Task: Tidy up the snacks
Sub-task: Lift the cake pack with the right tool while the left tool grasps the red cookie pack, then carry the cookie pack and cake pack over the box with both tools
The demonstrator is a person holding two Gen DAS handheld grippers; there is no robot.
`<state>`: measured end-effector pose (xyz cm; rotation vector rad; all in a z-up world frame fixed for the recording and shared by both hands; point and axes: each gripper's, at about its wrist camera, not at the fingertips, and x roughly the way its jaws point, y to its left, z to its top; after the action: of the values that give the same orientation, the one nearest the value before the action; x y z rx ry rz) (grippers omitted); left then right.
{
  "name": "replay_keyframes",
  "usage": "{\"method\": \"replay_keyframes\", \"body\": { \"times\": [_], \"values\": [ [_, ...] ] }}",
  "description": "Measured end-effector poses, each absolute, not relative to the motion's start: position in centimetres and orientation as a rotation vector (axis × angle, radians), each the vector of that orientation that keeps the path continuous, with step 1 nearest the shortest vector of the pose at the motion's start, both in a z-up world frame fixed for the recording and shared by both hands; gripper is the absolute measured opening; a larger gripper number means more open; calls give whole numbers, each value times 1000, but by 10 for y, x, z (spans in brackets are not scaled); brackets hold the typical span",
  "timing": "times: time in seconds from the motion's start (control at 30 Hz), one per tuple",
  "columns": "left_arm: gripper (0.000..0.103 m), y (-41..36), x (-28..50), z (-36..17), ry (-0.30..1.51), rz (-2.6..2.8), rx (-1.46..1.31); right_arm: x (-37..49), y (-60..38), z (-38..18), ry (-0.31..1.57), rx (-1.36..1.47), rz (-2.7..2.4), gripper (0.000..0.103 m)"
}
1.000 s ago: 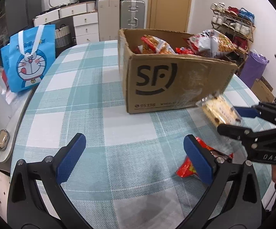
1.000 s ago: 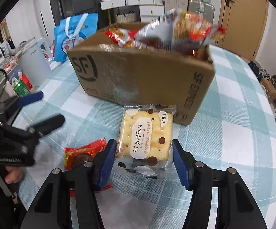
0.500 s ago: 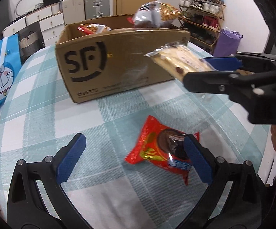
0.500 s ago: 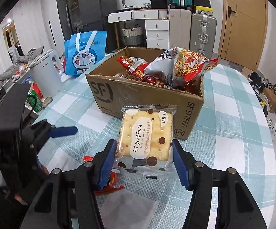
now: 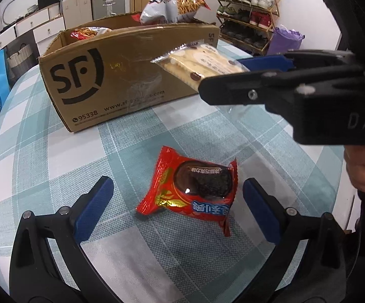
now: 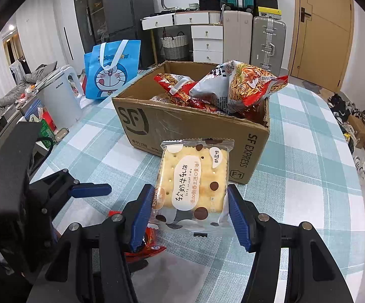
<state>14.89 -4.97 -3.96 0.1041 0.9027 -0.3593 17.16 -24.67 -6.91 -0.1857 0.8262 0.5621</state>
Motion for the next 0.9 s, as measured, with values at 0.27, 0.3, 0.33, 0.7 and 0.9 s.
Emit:
{"method": "replay_keyframes", "body": {
  "times": [0.27, 0.3, 0.33, 0.7, 0.9],
  "values": [
    [95, -59, 151, -49, 925, -364, 121, 172, -246, -71, 831, -187, 561, 59],
    [90, -61, 151, -49, 928, -367, 126, 172, -246, -71, 831, -187, 561, 59],
    [82, -64, 151, -50, 932, -372, 131, 172, -246, -71, 830, -188, 562, 59],
    [48, -71, 152, -49, 884, -429, 140, 169, -245, -68, 818, -183, 569, 59],
    [48, -59, 154, -43, 846, -396, 118, 168, -247, -65, 805, -177, 574, 59]
  ]
}}
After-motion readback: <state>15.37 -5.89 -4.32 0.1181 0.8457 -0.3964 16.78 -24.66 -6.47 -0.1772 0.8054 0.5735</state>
